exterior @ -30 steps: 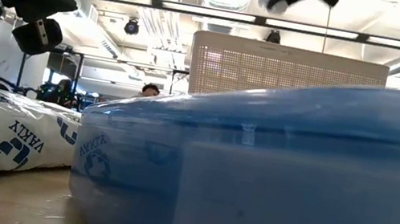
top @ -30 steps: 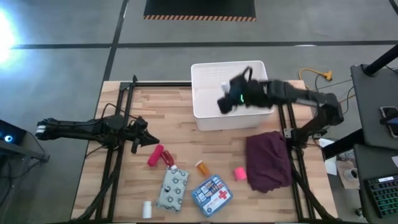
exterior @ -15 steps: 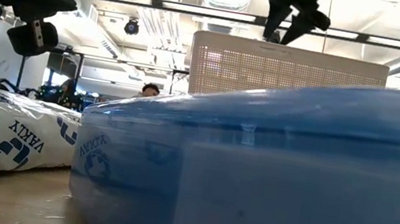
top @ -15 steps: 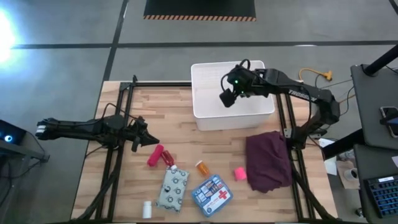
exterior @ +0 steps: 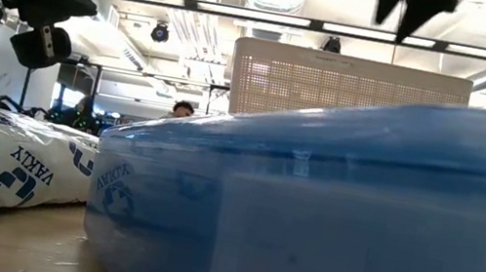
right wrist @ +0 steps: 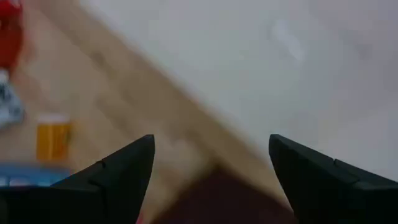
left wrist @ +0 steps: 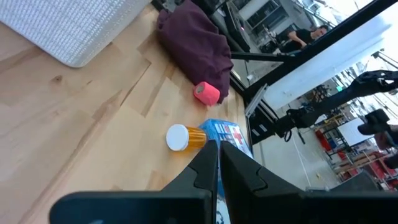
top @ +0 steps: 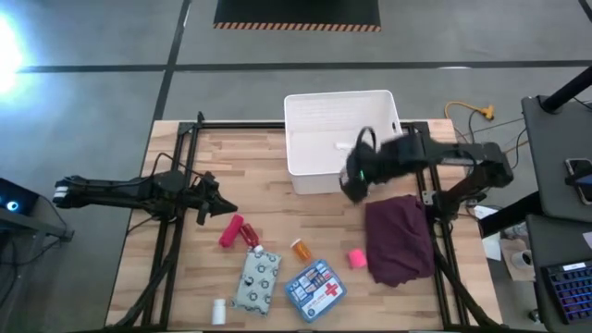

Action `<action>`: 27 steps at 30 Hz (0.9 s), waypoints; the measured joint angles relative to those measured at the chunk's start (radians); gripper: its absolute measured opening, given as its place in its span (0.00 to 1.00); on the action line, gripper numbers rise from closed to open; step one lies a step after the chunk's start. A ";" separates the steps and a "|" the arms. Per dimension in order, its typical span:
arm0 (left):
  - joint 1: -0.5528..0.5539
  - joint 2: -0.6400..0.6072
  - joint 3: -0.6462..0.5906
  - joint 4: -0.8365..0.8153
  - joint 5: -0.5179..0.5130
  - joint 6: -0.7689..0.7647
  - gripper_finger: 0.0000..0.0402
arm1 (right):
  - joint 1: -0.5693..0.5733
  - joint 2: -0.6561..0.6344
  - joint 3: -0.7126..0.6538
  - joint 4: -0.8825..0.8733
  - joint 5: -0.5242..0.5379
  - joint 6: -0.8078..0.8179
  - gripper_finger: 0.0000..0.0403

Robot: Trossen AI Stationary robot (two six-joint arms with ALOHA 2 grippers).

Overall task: Pick & place medical supplies in basket/bin
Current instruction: Put the red bandage into the white bin

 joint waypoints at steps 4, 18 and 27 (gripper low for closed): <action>0.000 0.000 0.001 0.000 -0.042 0.052 0.00 | 0.120 0.005 -0.022 -0.023 -0.005 0.152 0.74; 0.000 0.026 0.002 -0.044 -0.108 0.041 0.00 | 0.235 0.003 -0.080 -0.023 0.024 0.381 0.73; -0.001 0.111 0.003 -0.207 -0.125 -0.252 0.00 | 0.234 0.003 -0.081 -0.022 0.064 0.380 0.73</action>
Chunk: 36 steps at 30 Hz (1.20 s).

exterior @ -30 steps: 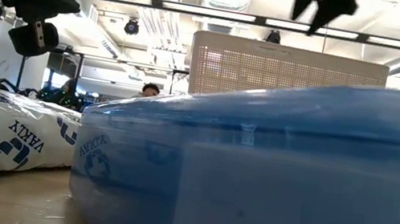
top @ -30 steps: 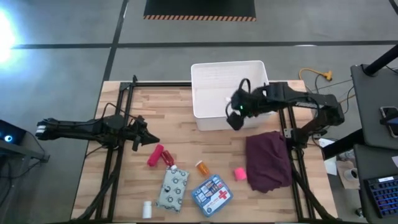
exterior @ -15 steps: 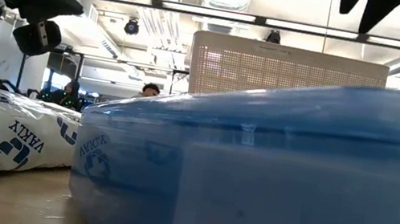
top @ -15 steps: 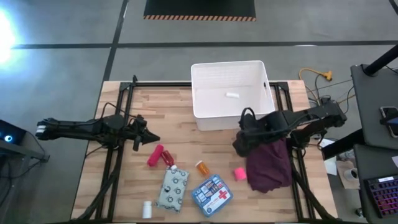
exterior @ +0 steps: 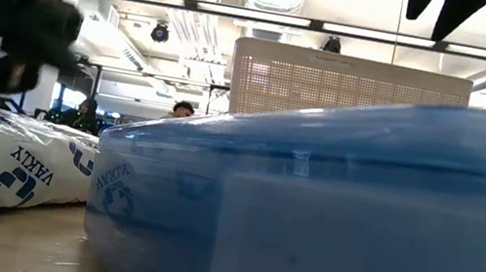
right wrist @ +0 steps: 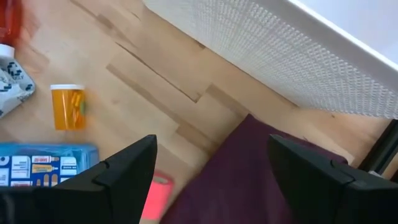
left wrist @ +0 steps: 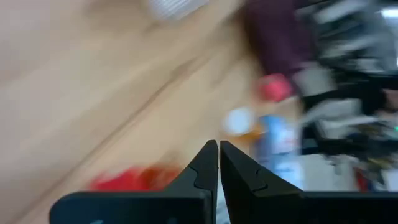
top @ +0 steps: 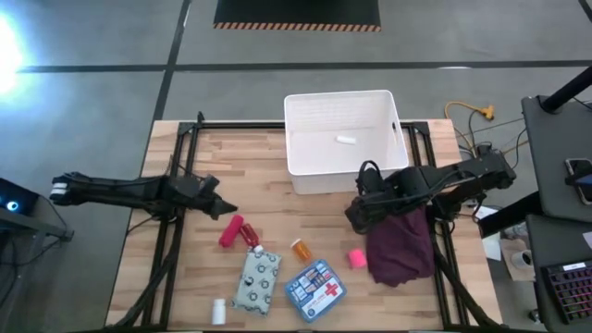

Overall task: Pick & place medical supplies in basket/bin
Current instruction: Put the red bandage into the white bin

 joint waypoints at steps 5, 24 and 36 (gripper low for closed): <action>-0.002 0.046 0.008 -0.254 -0.023 -0.055 0.00 | 0.000 0.000 0.000 0.000 0.000 0.000 0.72; -0.005 0.422 0.530 -0.696 0.046 0.338 0.00 | -0.007 0.000 -0.033 0.000 0.031 -0.028 0.71; -0.054 0.523 0.473 -0.698 0.054 0.216 0.36 | -0.007 0.000 -0.076 0.000 0.031 -0.146 0.71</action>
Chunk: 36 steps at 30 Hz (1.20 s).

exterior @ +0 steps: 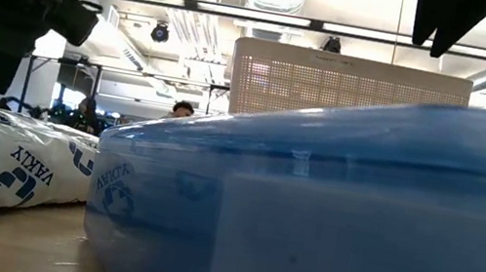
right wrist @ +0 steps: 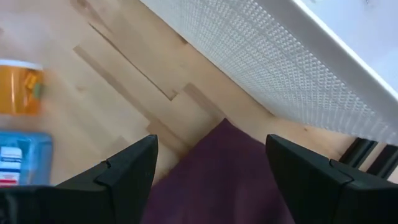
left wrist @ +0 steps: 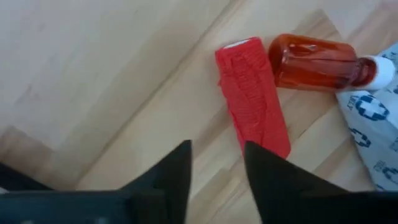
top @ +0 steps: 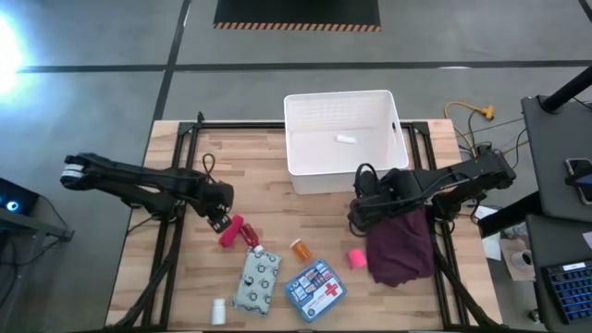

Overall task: Pick & place medical supplies in basket/bin
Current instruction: Put the red bandage into the white bin

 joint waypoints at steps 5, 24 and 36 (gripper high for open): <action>-0.021 0.002 0.019 0.025 0.004 -0.148 0.54 | -0.002 0.000 -0.004 0.000 -0.001 -0.084 0.71; -0.232 0.301 0.053 0.151 -0.047 -0.510 0.61 | -0.110 -0.069 -0.173 0.015 -0.008 -0.361 0.71; -0.229 0.501 0.055 0.225 -0.085 -0.461 0.55 | -0.135 -0.255 -0.286 0.086 -0.007 -0.323 0.71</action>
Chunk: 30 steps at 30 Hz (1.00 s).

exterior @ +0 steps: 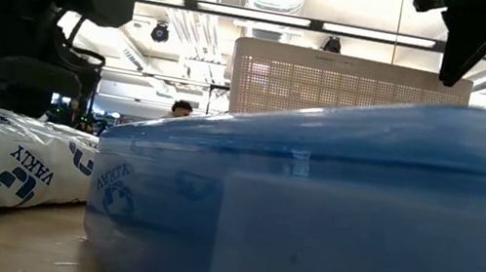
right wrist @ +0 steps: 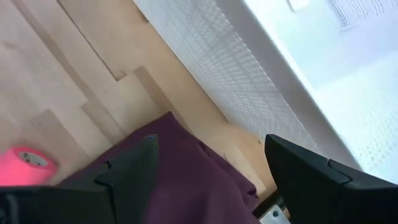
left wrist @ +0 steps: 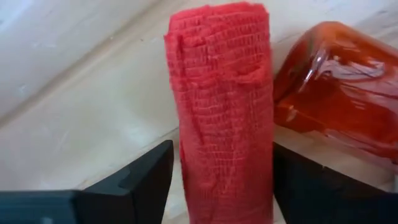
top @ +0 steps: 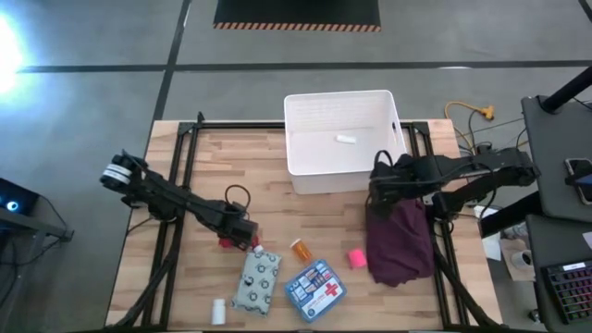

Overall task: Pick & place medical supplies in basket/bin
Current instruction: Put the red bandage into the white bin

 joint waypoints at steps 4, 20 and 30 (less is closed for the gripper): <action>0.010 0.003 0.001 0.014 0.002 0.039 0.40 | 0.000 -0.036 -0.015 0.001 0.009 0.038 0.71; 0.142 -0.516 0.132 0.164 -0.441 0.423 0.12 | 0.001 -0.045 -0.016 0.071 0.056 0.068 0.71; 0.529 -0.393 0.313 0.608 -0.149 0.891 0.12 | 0.001 -0.052 -0.016 0.113 0.080 0.123 0.71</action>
